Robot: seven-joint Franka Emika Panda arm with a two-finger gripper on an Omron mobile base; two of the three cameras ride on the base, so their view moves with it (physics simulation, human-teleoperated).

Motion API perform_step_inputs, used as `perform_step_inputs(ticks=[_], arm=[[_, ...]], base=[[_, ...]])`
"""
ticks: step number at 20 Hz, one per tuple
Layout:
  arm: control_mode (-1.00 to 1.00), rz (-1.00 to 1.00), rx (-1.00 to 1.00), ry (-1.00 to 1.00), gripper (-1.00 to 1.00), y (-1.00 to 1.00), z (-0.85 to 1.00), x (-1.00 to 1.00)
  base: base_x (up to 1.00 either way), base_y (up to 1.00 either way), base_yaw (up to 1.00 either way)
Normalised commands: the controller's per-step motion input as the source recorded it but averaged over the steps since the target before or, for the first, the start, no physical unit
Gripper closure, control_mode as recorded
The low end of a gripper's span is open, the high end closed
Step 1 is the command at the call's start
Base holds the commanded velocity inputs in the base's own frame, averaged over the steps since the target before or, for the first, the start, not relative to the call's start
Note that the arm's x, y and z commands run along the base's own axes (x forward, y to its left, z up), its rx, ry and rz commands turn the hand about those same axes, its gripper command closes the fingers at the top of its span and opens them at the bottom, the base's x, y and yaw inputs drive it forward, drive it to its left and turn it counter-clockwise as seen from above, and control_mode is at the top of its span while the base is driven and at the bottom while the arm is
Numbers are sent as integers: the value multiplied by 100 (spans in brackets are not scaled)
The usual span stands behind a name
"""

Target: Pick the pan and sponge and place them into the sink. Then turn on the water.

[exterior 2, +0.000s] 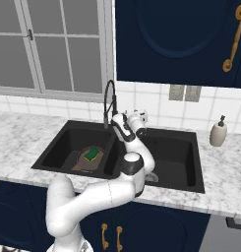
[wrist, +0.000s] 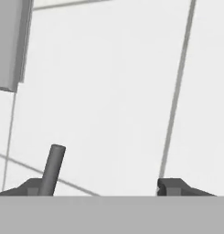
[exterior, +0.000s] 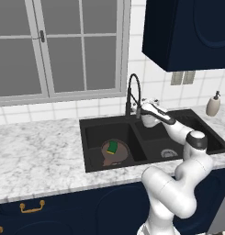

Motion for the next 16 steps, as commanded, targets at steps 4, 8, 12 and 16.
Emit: perform_step_inputs(ticks=[4, 8, 12, 16], arm=[[-100, 0, 32, 0, 100, -92, 0, 0], [-100, 0, 27, 0, 100, -89, 0, 2], [-100, 0, 20, 0, 100, -93, -8, 4], [-100, 0, 22, 0, 100, -100, -6, 0]], base=[[0, 0, 0], [0, 0, 0], [0, 0, 0], [0, 0, 0]])
